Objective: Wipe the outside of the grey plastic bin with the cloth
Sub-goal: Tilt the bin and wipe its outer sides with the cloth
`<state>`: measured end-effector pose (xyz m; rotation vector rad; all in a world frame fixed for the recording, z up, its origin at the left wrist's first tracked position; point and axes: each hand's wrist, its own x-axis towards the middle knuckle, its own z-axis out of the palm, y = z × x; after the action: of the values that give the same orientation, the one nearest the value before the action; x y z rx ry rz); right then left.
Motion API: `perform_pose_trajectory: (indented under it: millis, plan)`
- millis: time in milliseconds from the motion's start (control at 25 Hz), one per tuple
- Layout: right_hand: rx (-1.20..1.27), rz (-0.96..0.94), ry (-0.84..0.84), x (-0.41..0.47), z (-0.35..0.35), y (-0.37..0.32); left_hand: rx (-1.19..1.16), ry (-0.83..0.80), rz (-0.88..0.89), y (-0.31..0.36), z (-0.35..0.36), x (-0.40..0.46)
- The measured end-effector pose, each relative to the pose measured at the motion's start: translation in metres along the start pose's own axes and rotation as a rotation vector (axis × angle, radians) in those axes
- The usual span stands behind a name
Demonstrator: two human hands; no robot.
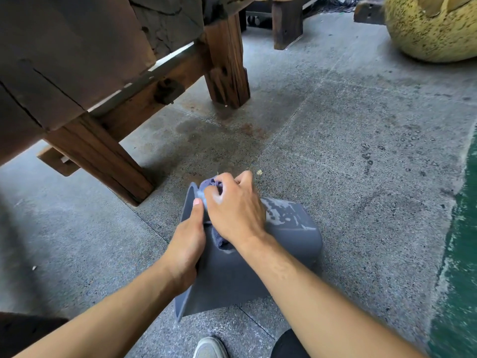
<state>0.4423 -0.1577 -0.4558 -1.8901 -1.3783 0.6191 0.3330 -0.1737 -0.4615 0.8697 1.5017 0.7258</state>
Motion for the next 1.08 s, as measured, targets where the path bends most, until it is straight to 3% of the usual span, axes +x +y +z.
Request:
perform_pose_trajectory:
  millis: [280, 1080]
  plan:
    - [-0.104, -0.007, 0.013, 0.003, 0.006, 0.019, 0.051, 0.004, 0.031, -0.003, -0.008, 0.002]
    - [-0.259, 0.323, 0.012, 0.02, -0.027, 0.16, 0.063, 0.081, 0.054, -0.006, -0.02, -0.004]
